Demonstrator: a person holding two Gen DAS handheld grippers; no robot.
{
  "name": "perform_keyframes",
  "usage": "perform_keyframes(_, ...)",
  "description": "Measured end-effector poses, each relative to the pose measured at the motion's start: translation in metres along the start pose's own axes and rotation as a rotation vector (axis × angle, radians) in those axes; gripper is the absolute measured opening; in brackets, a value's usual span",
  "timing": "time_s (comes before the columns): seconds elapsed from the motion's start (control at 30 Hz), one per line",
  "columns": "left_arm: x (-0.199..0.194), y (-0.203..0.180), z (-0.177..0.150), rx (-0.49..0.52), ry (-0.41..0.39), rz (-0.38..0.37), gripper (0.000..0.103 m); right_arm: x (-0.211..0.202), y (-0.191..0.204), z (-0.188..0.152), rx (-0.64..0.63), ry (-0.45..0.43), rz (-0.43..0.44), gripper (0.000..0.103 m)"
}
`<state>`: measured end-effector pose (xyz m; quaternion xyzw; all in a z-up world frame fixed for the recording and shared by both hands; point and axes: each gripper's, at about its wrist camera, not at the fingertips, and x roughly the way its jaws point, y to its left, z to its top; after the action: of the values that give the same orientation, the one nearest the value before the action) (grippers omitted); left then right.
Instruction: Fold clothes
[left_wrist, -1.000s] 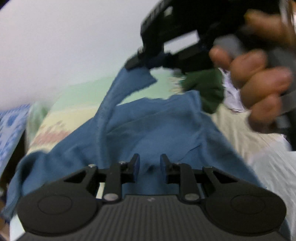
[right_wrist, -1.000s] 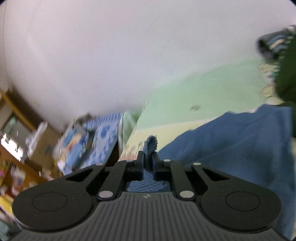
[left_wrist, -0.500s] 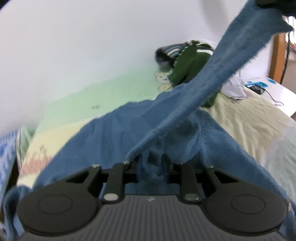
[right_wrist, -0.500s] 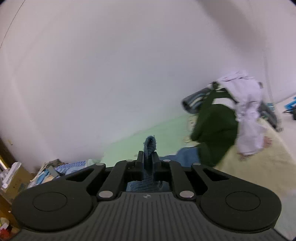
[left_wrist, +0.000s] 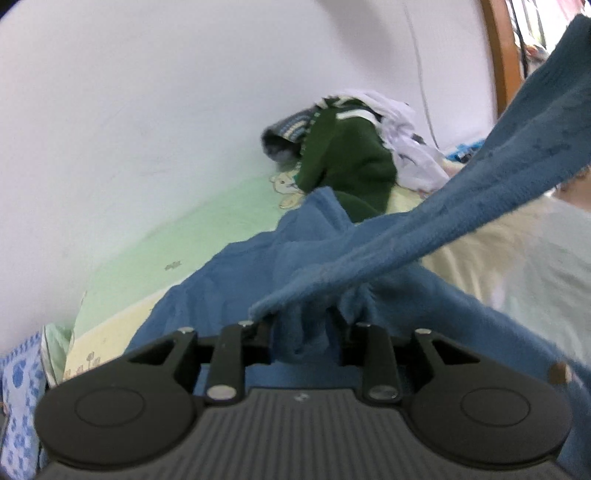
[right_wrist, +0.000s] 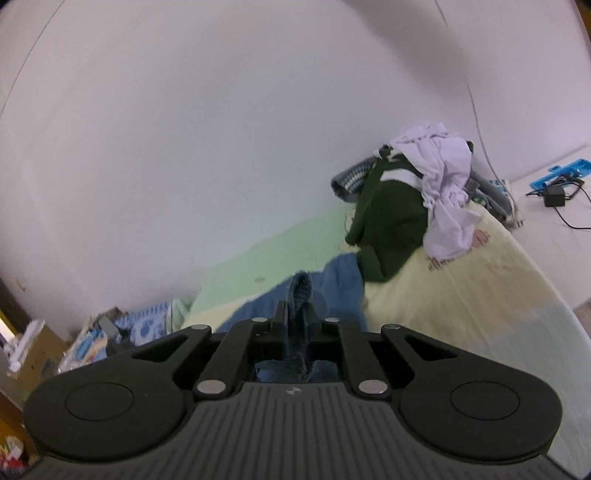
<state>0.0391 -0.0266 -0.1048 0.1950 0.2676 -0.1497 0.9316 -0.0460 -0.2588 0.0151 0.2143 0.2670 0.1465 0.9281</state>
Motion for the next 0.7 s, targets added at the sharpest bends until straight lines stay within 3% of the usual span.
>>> perform_keyframes(0.2, -0.001, -0.010, -0.009, 0.092, -0.001, -0.006, 0.032, -0.012, -0.006, -0.033, -0.022, 0.095, -0.024, 0.008)
perform_keyframes(0.33, -0.008, -0.013, -0.015, 0.131, 0.003, -0.031, 0.042, -0.018, -0.004, -0.053, -0.051, 0.167, 0.014, 0.008)
perform_keyframes(0.7, -0.015, -0.031, -0.030, 0.269, -0.002, -0.041, 0.043, -0.017, 0.007, -0.103, -0.159, 0.359, 0.005, 0.008)
